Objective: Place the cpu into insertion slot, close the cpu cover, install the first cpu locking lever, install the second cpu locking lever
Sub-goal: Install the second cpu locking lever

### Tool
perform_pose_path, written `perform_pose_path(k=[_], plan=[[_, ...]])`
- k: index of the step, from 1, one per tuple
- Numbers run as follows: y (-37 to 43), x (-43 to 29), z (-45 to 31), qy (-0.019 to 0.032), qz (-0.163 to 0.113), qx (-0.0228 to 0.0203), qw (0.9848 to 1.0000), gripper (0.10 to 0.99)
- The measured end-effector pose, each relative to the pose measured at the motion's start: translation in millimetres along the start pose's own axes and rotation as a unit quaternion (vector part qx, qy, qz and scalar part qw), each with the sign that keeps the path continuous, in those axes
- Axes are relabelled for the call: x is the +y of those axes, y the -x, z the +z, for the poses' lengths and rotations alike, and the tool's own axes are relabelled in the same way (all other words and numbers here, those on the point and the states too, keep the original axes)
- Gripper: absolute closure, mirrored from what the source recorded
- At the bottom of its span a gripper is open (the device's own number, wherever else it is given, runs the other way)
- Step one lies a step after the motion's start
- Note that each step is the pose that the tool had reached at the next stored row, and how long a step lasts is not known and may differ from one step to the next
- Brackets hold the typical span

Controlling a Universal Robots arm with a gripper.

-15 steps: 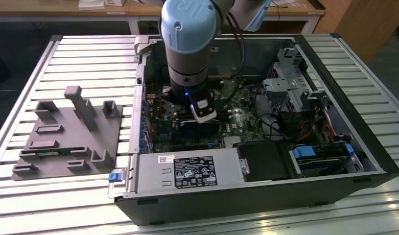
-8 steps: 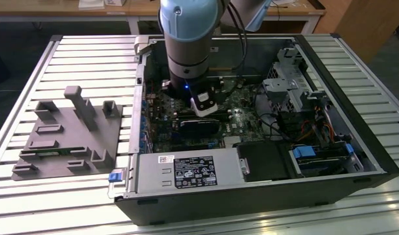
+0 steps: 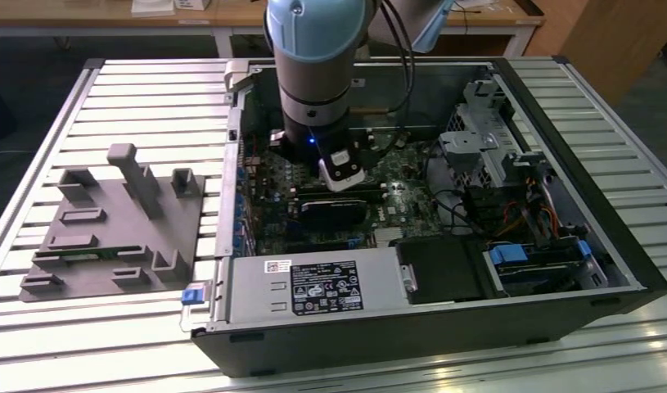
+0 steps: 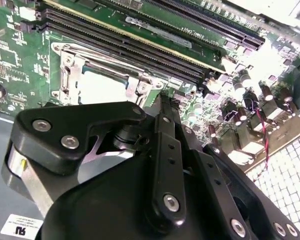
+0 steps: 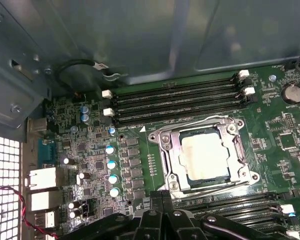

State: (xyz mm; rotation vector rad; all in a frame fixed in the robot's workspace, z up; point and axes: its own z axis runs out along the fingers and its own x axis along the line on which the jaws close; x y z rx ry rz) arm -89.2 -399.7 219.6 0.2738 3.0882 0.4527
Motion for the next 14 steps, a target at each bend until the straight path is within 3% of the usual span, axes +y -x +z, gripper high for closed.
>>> perform_pose_path(k=[1, 5, 10, 14], plan=[[0.0, 0.1, -0.1, -0.0016, 0.000, -0.0003, 1.0000, 0.980], [0.0, 0.1, 0.0, -0.0246, 0.001, -0.0048, 0.9997, 0.980], [1.7, 0.5, 0.2, -0.0311, 0.000, -0.0063, 0.9995, 0.980], [13.4, 3.5, 1.0, -0.0330, 0.000, -0.0067, 0.9994, 0.980]])
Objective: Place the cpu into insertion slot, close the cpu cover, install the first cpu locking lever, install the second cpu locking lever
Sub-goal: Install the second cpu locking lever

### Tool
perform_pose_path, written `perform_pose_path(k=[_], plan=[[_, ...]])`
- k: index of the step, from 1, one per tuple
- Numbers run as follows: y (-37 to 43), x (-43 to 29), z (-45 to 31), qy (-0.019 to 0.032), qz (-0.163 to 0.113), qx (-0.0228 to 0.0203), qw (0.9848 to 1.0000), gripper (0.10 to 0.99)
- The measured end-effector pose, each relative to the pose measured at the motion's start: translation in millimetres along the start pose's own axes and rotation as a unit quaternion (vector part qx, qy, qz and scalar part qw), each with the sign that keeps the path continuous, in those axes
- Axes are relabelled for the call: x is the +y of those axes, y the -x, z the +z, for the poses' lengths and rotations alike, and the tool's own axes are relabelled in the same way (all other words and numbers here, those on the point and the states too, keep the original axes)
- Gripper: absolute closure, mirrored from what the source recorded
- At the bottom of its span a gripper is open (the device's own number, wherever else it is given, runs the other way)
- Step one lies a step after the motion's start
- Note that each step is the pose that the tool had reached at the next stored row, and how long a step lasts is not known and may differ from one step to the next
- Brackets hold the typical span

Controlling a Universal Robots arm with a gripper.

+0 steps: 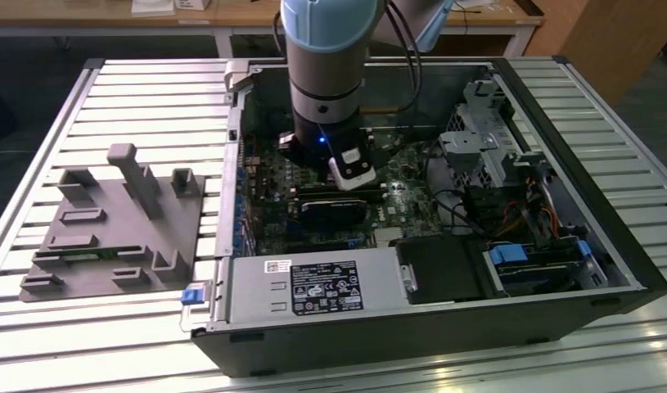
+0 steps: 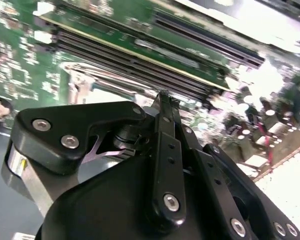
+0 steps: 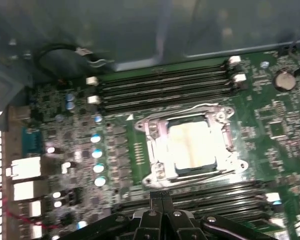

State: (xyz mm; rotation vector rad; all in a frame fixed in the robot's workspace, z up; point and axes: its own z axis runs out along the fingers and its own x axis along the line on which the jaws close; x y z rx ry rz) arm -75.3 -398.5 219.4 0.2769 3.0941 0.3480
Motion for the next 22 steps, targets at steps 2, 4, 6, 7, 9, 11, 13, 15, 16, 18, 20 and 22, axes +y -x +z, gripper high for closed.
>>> perform_pose_path(k=[2, 4, 6, 7, 9, 11, 13, 15, 16, 18, 20, 22], plan=[[7.4, 2.0, 0.5, -0.0007, 0.000, -0.0001, 1.0000, 0.980], [14.1, 4.1, 1.0, -0.0014, 0.000, -0.0003, 1.0000, 0.980], [19.8, 6.9, 1.6, -0.0017, 0.000, -0.0003, 1.0000, 0.980], [22.2, 8.5, 2.0, -0.0018, 0.000, -0.0003, 1.0000, 0.980], [26.6, 11.5, 2.8, -0.0027, 0.000, -0.0003, 1.0000, 0.980], [29.7, 14.6, 3.9, -0.0050, 0.000, -0.0006, 1.0000, 0.980], [30.8, 18.5, 5.4, -0.0102, 0.000, -0.0012, 0.9999, 0.980], [30.6, 22.9, 7.4, -0.0158, 0.000, -0.0016, 0.9999, 0.980], [30.2, 25.5, 8.6, -0.0178, 0.000, -0.0016, 0.9998, 0.980], [29.2, 30.4, 10.7, -0.0199, 0.000, -0.0017, 0.9998, 0.980], [28.4, 35.0, 12.5, -0.0205, 0.000, -0.0018, 0.9998, 0.980], [27.6, 38.7, 14.0, -0.0206, 0.000, -0.0018, 0.9998, 0.980]])
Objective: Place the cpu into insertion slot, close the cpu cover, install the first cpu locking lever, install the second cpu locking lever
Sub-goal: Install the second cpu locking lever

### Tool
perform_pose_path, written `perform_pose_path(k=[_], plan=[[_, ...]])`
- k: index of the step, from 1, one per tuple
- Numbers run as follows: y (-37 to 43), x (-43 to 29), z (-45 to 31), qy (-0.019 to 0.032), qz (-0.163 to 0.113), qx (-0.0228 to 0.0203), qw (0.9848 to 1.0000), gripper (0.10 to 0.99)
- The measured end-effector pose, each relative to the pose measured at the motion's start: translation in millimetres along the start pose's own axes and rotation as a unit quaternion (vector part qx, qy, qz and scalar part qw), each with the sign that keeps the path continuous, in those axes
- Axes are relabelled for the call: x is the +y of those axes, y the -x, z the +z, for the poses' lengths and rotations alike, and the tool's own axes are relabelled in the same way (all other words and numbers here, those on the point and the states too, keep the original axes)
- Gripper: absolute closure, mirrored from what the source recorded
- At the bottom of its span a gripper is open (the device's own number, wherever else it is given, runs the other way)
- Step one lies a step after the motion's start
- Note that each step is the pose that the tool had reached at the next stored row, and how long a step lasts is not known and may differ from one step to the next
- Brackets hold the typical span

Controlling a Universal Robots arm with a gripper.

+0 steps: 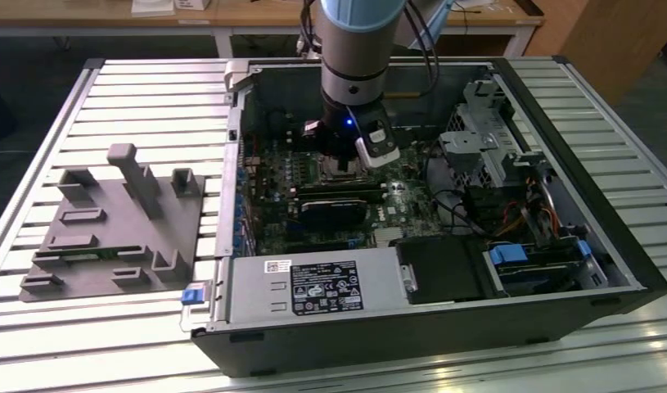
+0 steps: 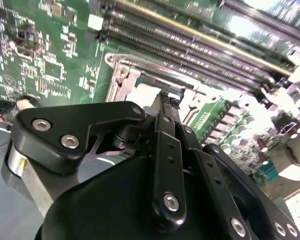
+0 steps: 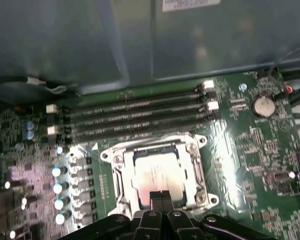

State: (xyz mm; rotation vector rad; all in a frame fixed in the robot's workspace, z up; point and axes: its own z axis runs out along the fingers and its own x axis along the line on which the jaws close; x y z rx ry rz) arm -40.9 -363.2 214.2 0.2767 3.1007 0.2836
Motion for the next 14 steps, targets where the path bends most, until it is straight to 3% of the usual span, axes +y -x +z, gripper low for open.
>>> perform_pose_path(k=[6, 14], plan=[[2.4, 8.1, 2.6, -0.0003, 0.000, 0.0002, 1.0000, 0.980], [3.6, 9.1, 2.9, -0.0004, 0.000, 0.0002, 1.0000, 0.980]])
